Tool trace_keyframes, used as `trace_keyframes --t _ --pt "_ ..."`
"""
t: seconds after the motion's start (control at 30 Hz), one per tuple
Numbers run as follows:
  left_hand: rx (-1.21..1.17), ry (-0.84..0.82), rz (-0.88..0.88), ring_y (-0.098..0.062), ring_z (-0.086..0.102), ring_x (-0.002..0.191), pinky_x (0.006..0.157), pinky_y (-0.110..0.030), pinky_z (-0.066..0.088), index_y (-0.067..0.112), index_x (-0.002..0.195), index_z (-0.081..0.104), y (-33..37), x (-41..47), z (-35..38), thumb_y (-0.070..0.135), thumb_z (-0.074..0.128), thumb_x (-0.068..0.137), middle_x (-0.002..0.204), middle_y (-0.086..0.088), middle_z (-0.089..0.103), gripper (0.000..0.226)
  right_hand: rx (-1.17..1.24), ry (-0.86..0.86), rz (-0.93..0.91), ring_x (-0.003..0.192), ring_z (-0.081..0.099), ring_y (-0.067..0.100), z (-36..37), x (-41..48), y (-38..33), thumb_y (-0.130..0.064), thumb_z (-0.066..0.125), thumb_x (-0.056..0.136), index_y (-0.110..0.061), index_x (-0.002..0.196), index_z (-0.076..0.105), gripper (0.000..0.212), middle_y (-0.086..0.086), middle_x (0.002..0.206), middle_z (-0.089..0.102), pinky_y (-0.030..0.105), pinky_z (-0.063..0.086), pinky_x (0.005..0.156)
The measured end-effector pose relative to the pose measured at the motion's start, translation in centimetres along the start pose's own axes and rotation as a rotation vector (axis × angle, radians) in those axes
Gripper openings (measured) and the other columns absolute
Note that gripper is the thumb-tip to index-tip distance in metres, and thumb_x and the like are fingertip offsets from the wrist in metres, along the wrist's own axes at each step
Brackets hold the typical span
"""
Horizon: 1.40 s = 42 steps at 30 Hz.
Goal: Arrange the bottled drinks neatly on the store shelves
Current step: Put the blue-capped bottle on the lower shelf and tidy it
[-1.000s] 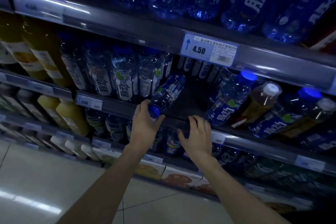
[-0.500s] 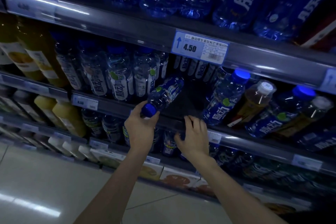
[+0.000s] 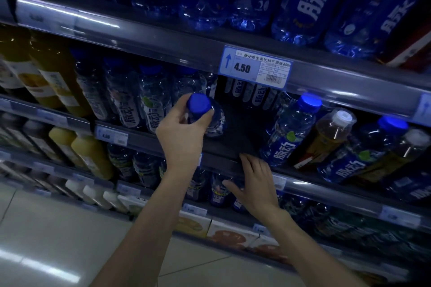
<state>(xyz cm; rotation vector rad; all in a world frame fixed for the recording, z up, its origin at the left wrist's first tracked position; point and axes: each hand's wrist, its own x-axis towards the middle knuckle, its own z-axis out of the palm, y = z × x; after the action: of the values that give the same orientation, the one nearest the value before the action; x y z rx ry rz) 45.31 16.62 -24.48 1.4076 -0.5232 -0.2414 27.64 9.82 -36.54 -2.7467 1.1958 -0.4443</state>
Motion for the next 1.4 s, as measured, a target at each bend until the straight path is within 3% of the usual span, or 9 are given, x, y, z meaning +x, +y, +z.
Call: trace_keyframes --t 0.17,0.27,0.4,0.5,0.73,0.93,1.07,1.2,1.4 --pt "0.037 -0.14 0.123 -0.009 0.062 0.106 0.097 -0.035 0.049 0.016 0.125 0.061 0.4 0.8 2.7 0.023 0.077 0.08 0.112 0.004 0.067 0.048 -0.004 0.005 0.006 0.128 0.034 0.021 -0.1 -0.1 -0.3 -0.076 0.033 0.084 -0.012 0.146 0.034 0.089 0.003 0.142 0.041 0.035 0.03 0.111" --pt "0.166 -0.212 0.147 0.0 0.054 0.107 0.098 -0.025 0.045 0.021 0.136 0.051 0.0 1.0 4.2 0.033 0.075 0.08 0.114 0.014 0.058 0.062 0.011 0.017 0.031 0.127 0.035 0.022 0.1 -0.1 -0.5 -0.078 0.029 0.083 -0.012 0.145 0.036 0.091 0.003 0.141 0.042 0.035 0.031 0.11" --pt "0.302 -0.279 0.137 -0.018 0.05 0.121 0.105 -0.034 0.041 0.02 0.142 0.043 -1.5 2.2 4.9 0.042 0.072 0.082 0.131 -0.002 0.056 0.071 0.014 0.018 0.021 0.124 0.038 0.021 0.2 0.0 -0.3 -0.081 0.026 0.082 -0.014 0.143 0.038 0.092 0.002 0.137 0.044 0.034 0.033 0.108" --pt "0.33 -0.225 0.099 -0.014 0.035 0.134 0.103 -0.019 0.029 0.026 0.146 0.036 -2.4 3.0 3.9 0.048 0.073 0.079 0.147 0.0 0.04 0.08 0.007 0.028 0.02 0.12 0.038 0.02 0.3 0.1 -0.3 -0.08 0.025 0.082 -0.015 0.141 0.039 0.089 0.0 0.133 0.045 0.034 0.035 0.106" --pt "0.305 -0.236 0.124 -0.016 0.047 0.125 0.102 -0.03 0.042 0.031 0.146 0.034 -3.1 2.6 3.0 0.046 0.075 0.078 0.137 0.001 0.051 0.081 0.02 0.046 0.049 0.12 0.038 0.018 0.7 0.1 -0.4 -0.077 0.035 0.084 -0.017 0.139 0.039 0.082 -0.002 0.132 0.045 0.032 0.034 0.105" --pt "0.332 -0.114 0.102 0.001 0.034 0.124 0.095 0.0 0.027 0.025 0.143 0.035 -5.3 -0.4 2.3 0.042 0.077 0.076 0.144 0.005 0.032 0.081 0.034 0.032 0.05 0.122 0.037 0.018 0.5 0.2 -0.4 -0.076 0.038 0.083 -0.017 0.141 0.038 0.083 -0.002 0.135 0.043 0.031 0.033 0.106" --pt "0.393 -0.162 -0.002 -0.011 0.047 0.12 0.102 -0.032 0.044 0.019 0.141 0.039 -7.2 -0.6 1.8 0.036 0.075 0.08 0.135 0.004 0.043 0.073 0.041 0.028 0.048 0.126 0.034 0.017 0.3 0.1 -0.5 -0.072 0.039 0.083 -0.018 0.143 0.036 0.08 -0.003 0.139 0.041 0.034 0.031 0.109" --pt "0.391 -0.176 -0.017 -0.004 0.051 0.11 0.096 -0.028 0.047 0.015 0.136 0.048 -7.9 0.4 2.0 0.034 0.074 0.082 0.129 0.002 0.056 0.063 0.049 0.038 0.039 0.126 0.032 0.016 0.3 0.1 -0.4 -0.071 0.039 0.084 -0.018 0.142 0.037 0.079 -0.002 0.139 0.041 0.035 0.03 0.111" --pt "0.338 -0.35 -0.045 -0.017 0.053 0.122 0.101 -0.038 0.047 0.014 0.138 0.048 -8.3 1.8 1.9 0.036 0.074 0.081 0.133 -0.002 0.057 0.066 0.04 0.046 0.046 0.126 0.033 0.016 0.4 0.1 -0.5 -0.071 0.039 0.086 -0.017 0.142 0.039 0.078 -0.001 0.138 0.043 0.038 0.032 0.109"
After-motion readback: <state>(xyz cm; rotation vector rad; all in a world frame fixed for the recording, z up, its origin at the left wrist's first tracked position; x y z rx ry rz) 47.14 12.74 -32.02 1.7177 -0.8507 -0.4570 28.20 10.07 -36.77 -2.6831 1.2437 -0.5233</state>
